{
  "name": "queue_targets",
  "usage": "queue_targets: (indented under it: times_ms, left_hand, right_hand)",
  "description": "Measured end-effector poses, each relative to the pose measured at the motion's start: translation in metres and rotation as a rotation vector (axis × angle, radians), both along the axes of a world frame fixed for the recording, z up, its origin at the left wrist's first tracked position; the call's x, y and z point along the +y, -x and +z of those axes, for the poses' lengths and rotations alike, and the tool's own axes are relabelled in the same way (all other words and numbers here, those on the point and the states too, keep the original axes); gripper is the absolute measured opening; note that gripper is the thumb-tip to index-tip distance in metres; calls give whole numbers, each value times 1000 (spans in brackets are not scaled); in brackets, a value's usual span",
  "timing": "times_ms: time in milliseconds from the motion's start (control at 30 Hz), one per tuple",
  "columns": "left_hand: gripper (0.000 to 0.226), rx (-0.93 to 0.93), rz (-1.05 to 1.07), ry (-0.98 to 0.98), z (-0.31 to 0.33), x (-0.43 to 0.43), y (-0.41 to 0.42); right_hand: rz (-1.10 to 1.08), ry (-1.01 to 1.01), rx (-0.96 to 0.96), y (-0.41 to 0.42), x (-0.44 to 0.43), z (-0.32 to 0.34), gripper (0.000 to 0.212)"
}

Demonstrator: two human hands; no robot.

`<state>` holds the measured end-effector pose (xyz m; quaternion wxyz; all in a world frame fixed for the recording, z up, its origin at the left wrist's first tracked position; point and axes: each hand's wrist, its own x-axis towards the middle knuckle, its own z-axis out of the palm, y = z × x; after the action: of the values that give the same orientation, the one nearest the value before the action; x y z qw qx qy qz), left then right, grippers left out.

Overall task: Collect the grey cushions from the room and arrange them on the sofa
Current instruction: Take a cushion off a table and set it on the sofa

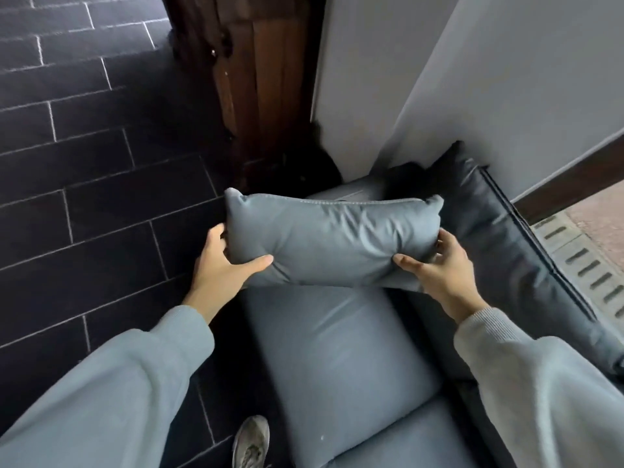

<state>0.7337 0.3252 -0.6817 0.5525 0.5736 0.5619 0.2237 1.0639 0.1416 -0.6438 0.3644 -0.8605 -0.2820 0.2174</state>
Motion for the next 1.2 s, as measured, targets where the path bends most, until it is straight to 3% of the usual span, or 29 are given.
queue_targets:
  times_ms: [133,300,467,633,833,1000,1200]
  left_hand:
    - [115,5,50,6,-73,-15,-5]
    - [101,-29,116,14,-140,-36,-6]
    - [81,-73,170,-7,-181,-32,-25]
    - [96,-75,199,-32,-211,-35,-41]
    - [86,-73,99,-4,-217,-34,-45]
    - [98,8,79,-41,-222,-14,-53]
    - [103,64,33,120,-221,-12,-55]
  right_hand:
    - [60,31,63,-25,18,-79,88]
    - [128,11,60,-41,40,-159,70]
    - [217,-57,109,-61,84,-211,83]
    - [289,-27,139,-85,104,-232,91]
    - [173,-54,76,-89,95,-234,82]
    - [193,97,86,-92,96,-250,89]
    - [210,207,58,-86,95,-247,92]
